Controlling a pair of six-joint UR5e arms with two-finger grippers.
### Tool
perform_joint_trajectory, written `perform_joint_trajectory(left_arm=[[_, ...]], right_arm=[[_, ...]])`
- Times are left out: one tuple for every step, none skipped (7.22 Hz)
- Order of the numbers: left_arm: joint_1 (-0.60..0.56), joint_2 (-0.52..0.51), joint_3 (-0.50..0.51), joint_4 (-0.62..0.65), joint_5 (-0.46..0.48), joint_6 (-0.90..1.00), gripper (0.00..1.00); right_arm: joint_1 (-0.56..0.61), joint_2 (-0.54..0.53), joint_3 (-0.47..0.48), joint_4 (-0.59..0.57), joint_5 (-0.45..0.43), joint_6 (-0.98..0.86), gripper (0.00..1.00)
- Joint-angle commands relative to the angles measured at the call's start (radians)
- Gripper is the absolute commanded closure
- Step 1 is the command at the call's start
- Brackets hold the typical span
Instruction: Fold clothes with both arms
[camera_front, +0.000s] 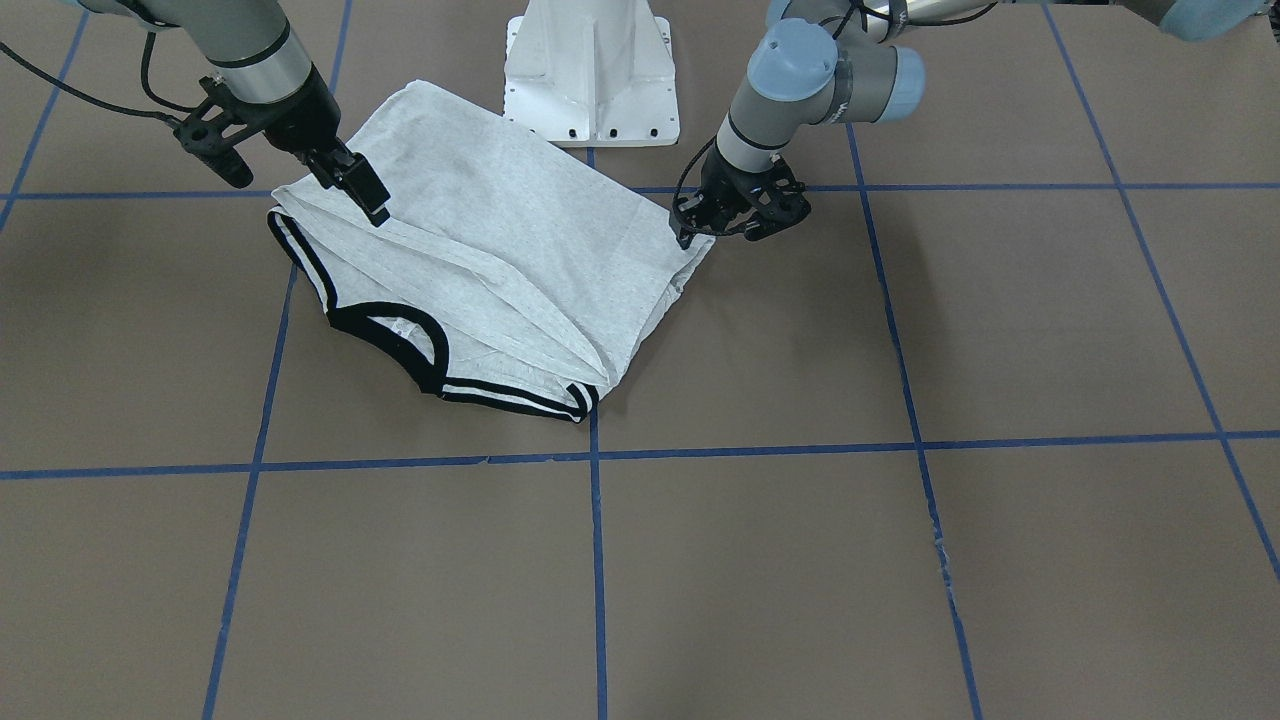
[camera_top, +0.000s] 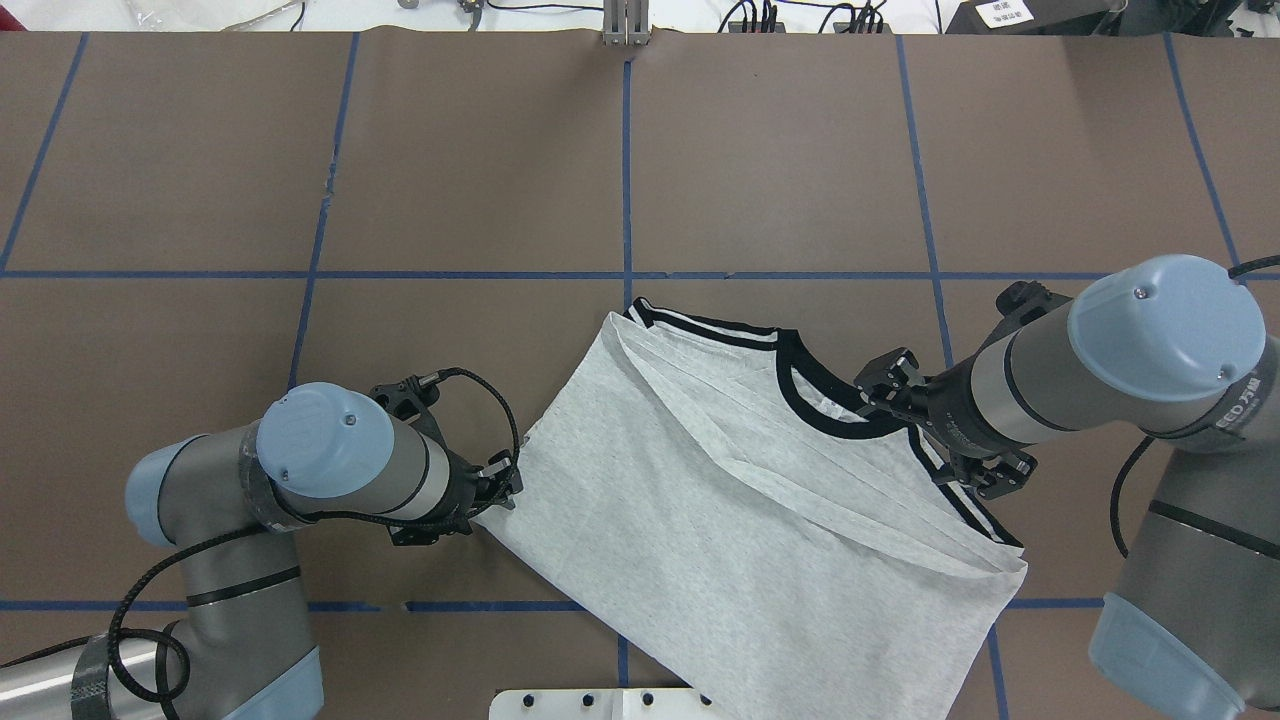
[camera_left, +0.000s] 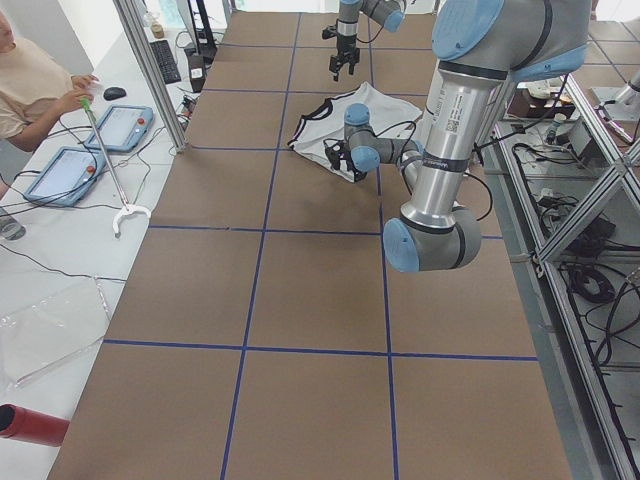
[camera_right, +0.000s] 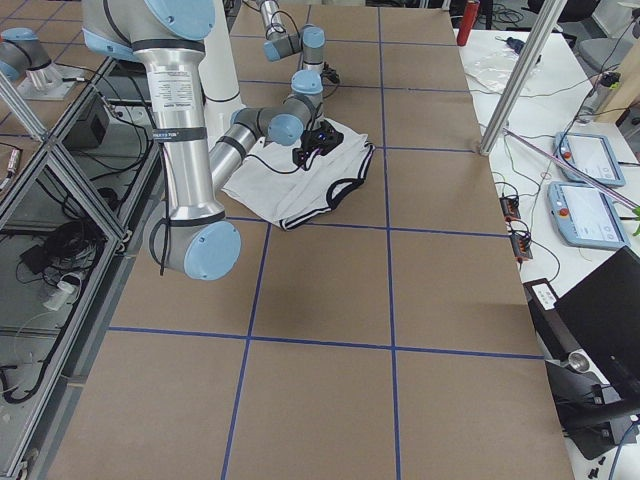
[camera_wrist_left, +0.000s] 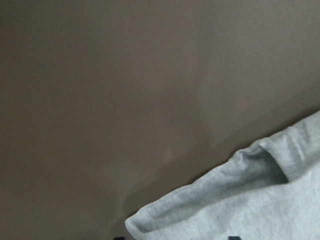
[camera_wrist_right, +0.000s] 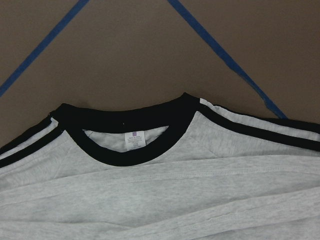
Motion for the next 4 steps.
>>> perform_joint_trajectory(left_arm=[[0.005, 0.009, -0.021, 0.073, 0.027, 0.003, 1.00], [0.004, 0.008, -0.024, 0.074, 0.025, 0.015, 1.00], [-0.008, 0.008, -0.023, 0.075, 0.027, 0.021, 1.00], [-0.037, 0.005, -0.017, 0.077, 0.027, 0.078, 1.00]], right_arm=[[0.000, 0.000, 0.001, 0.000, 0.007, 0.002, 0.00], [0.001, 0.000, 0.003, -0.002, 0.007, 0.005, 0.00], [0.003, 0.000, 0.004, -0.002, 0.007, 0.005, 0.00], [0.003, 0.000, 0.000, -0.002, 0.007, 0.005, 0.00]])
